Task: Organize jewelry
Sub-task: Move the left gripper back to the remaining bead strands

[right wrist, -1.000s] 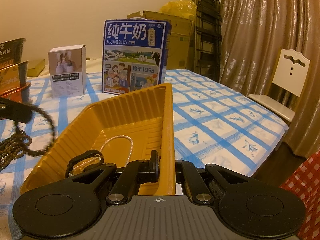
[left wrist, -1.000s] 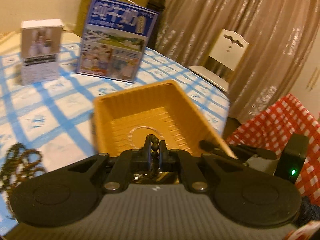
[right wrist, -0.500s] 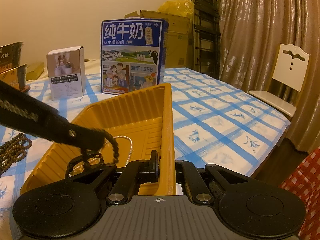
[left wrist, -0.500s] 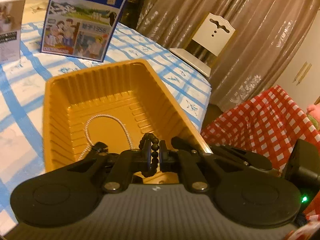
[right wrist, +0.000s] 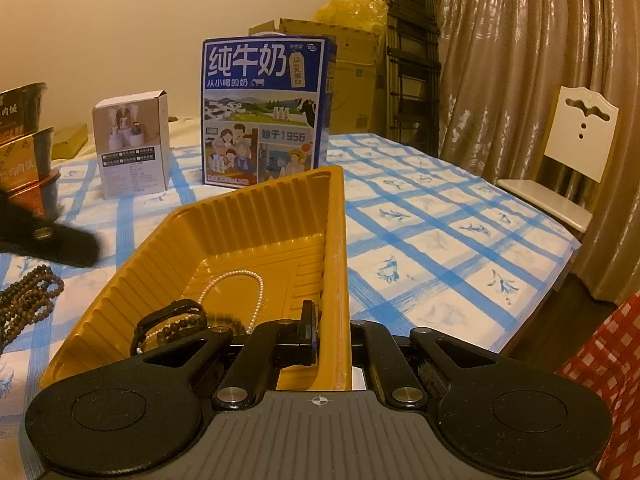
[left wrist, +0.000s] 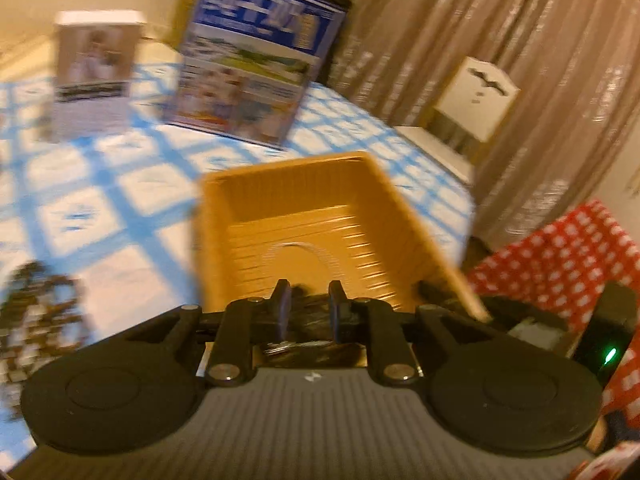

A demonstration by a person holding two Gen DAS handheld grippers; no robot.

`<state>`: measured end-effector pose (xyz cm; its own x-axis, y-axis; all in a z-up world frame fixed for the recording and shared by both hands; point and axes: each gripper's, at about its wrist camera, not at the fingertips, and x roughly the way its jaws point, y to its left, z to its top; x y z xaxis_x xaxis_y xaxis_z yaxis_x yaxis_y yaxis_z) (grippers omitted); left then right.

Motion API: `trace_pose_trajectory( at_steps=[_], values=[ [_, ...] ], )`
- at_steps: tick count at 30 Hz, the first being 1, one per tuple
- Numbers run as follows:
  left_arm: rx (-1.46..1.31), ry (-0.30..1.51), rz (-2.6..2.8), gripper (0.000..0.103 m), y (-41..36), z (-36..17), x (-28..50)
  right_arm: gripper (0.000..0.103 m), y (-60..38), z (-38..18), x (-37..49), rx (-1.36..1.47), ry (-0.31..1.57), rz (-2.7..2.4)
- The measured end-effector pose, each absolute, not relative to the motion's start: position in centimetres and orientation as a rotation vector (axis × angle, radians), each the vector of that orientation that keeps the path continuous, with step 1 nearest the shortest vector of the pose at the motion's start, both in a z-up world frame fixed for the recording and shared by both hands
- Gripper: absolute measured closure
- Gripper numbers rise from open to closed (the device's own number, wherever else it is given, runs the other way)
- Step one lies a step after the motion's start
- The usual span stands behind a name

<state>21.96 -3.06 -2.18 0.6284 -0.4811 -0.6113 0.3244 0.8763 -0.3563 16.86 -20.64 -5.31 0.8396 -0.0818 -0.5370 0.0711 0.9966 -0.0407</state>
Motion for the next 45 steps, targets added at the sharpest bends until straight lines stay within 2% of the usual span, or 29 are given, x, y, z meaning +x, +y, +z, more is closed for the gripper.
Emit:
trace_pose_trajectory(
  at_steps=[15, 45],
  values=[
    [-0.094, 0.783, -0.156, 0.084, 6.5, -3.3, 18.7, 0.099, -20.5, -5.2, 16.9, -0.038, 0.569, -0.079],
    [-0.041, 0.811, -0.068, 0.084, 9.2, -6.0, 17.2, 0.098, -20.1, -4.9, 16.4, -0.048, 0.565, -0.08]
  ],
)
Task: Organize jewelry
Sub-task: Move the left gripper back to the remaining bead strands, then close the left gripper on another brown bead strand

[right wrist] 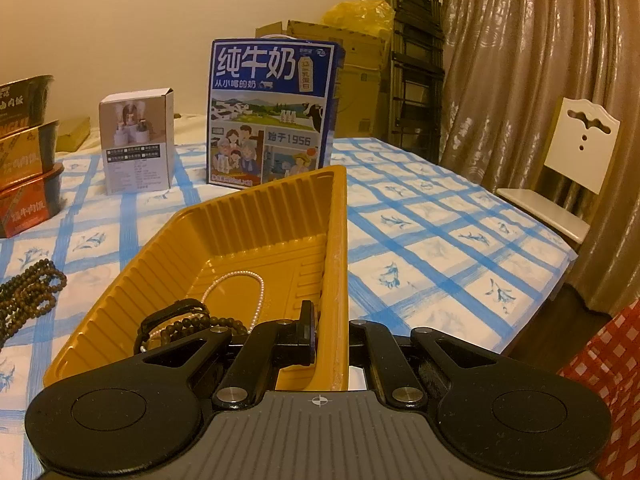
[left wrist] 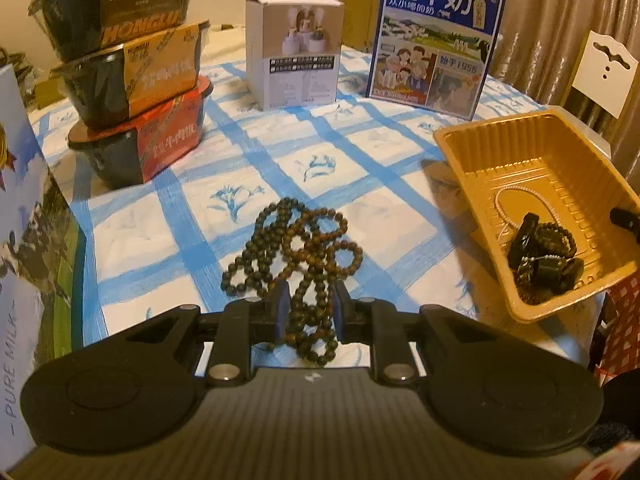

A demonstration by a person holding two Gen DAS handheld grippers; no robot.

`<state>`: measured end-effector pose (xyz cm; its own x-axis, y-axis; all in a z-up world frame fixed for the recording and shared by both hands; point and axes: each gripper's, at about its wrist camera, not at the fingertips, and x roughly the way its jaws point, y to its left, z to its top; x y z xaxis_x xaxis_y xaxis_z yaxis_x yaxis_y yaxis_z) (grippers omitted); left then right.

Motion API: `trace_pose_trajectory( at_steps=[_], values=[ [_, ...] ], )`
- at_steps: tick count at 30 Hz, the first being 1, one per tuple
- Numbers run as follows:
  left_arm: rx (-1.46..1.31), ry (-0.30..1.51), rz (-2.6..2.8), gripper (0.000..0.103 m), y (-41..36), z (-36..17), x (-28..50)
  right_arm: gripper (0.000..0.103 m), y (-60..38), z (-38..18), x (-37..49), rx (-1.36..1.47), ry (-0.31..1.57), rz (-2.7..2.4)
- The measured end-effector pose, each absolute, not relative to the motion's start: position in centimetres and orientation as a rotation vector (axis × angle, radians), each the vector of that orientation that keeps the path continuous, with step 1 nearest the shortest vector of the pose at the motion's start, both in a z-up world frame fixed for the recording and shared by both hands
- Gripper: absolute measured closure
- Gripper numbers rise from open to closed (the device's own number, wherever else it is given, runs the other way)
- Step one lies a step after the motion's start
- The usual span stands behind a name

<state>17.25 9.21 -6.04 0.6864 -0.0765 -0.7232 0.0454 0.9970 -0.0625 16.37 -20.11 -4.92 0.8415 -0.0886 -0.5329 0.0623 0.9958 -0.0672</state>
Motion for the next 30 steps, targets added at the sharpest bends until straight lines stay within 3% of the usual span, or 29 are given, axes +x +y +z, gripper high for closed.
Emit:
trace_pose_trajectory(
  at_steps=[30],
  values=[
    [-0.093, 0.84, -0.049, 0.084, 9.8, -8.2, 19.5, 0.098, -20.2, -5.2, 16.5, -0.033, 0.567, -0.084]
  ],
)
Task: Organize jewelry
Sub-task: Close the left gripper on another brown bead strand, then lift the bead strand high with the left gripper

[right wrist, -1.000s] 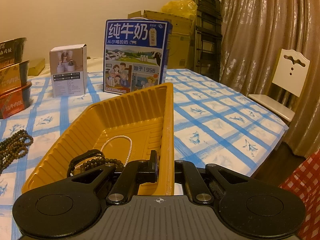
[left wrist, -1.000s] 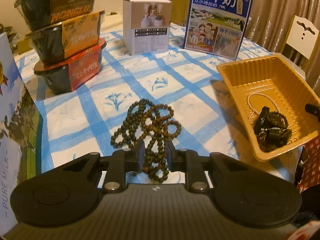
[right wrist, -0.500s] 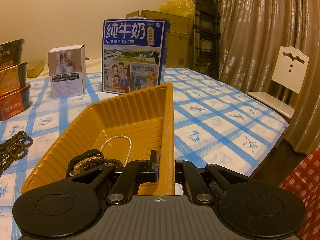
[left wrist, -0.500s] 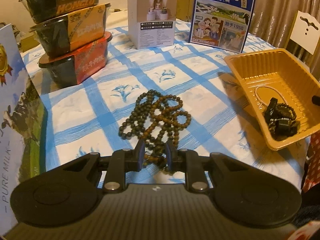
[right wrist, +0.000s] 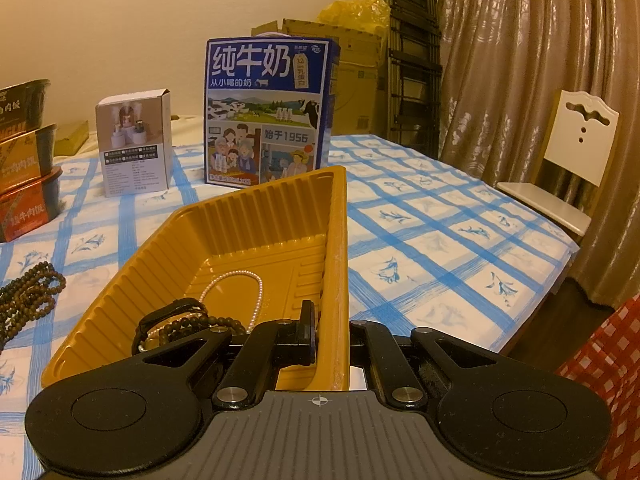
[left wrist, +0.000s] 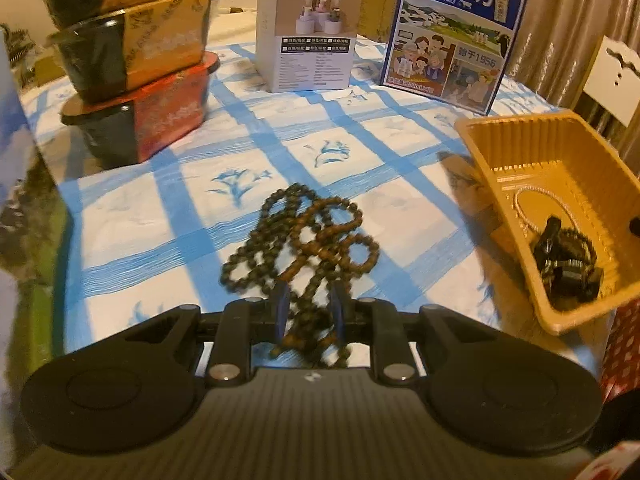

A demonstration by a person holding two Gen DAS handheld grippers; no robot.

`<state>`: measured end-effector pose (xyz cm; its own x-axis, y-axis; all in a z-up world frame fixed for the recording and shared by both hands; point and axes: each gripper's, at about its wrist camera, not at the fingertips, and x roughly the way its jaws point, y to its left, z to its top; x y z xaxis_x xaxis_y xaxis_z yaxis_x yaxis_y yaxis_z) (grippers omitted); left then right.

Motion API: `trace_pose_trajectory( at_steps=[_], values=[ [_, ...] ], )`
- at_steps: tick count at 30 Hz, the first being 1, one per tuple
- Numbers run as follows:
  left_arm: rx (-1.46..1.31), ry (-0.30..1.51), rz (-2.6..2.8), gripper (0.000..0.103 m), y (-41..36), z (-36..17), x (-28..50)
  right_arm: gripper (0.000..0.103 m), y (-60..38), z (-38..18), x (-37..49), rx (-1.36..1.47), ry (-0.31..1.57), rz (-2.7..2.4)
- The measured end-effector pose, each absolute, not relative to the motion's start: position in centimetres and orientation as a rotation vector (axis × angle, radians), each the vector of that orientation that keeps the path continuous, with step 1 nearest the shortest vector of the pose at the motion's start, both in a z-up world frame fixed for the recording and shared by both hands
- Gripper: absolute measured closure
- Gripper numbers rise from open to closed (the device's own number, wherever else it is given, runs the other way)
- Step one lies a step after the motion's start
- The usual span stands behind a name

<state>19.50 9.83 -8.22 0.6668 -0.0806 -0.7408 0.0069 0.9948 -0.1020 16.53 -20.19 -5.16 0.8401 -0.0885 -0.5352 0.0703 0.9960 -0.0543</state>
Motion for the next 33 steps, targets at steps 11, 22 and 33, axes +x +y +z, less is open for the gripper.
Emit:
trace_pose_trajectory(
  at_steps=[11, 22, 33],
  values=[
    [-0.219, 0.864, 0.01, 0.084, 11.0, -9.7, 24.0, 0.098, -20.1, -5.2, 16.6, -0.034, 0.567, -0.083],
    [-0.216, 0.898, 0.026, 0.085, 11.0, -11.2, 26.5, 0.098, -20.0, -5.3, 16.7, -0.039, 0.568, -0.082],
    [-0.134, 0.883, -0.006, 0.097, 10.0, -10.3, 25.9, 0.098, -20.0, -5.5, 16.9, -0.035, 0.572, -0.08]
  ],
)
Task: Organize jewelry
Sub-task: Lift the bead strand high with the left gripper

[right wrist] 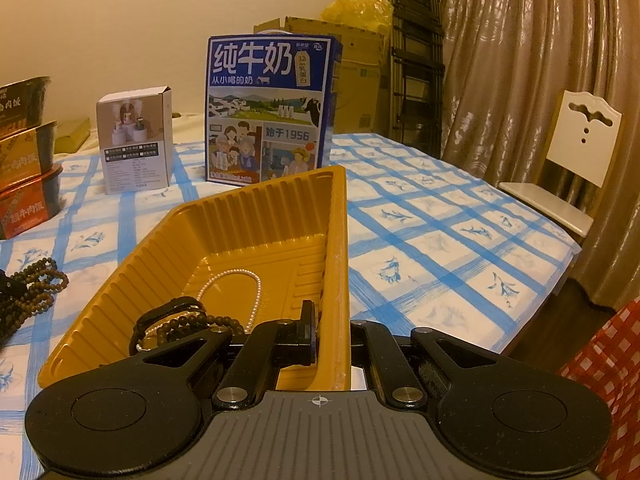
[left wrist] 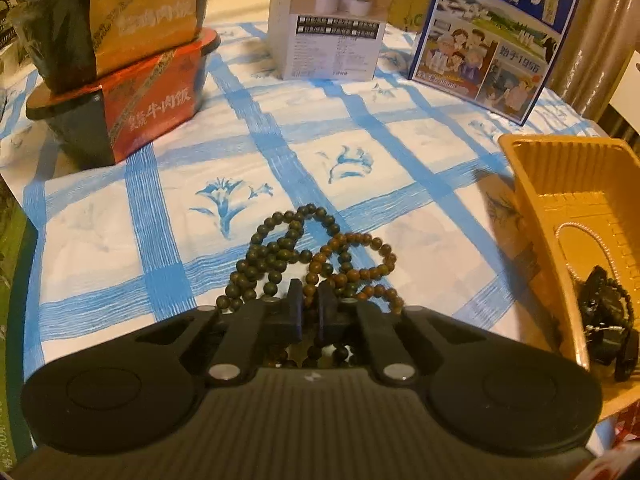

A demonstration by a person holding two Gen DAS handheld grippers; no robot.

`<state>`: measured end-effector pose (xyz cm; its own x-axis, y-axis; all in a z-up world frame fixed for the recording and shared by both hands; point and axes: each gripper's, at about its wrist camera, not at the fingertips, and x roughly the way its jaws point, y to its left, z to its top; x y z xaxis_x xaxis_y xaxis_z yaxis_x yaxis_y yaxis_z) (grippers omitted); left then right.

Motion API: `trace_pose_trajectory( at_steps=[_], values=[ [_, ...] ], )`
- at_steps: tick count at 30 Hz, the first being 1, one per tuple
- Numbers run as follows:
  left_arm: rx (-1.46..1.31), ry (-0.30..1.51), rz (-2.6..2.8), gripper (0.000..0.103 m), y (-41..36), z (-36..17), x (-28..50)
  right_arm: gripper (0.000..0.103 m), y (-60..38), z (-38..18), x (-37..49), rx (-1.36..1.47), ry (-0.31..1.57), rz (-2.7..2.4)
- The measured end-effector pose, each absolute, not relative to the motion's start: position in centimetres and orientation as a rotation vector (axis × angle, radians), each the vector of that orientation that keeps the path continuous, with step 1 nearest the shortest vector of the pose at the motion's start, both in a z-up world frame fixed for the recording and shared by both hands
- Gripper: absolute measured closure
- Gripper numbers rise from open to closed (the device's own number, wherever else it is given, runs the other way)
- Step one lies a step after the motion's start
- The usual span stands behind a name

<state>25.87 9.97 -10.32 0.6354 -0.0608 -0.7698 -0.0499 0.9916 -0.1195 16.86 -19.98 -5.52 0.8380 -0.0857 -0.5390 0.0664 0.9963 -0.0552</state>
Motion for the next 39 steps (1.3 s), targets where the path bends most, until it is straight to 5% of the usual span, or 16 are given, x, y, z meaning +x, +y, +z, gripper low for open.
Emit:
trace_pose_trajectory(
  at_steps=[21, 39],
  values=[
    [-0.096, 0.509, -0.123, 0.097, 10.6, 8.7, 18.5, 0.098, -19.8, -5.4, 17.4, -0.032, 0.569, -0.073],
    [-0.086, 0.339, -0.159, 0.097, 10.1, 14.9, 15.1, 0.098, -19.7, -5.3, 17.4, -0.032, 0.564, -0.069]
  ],
)
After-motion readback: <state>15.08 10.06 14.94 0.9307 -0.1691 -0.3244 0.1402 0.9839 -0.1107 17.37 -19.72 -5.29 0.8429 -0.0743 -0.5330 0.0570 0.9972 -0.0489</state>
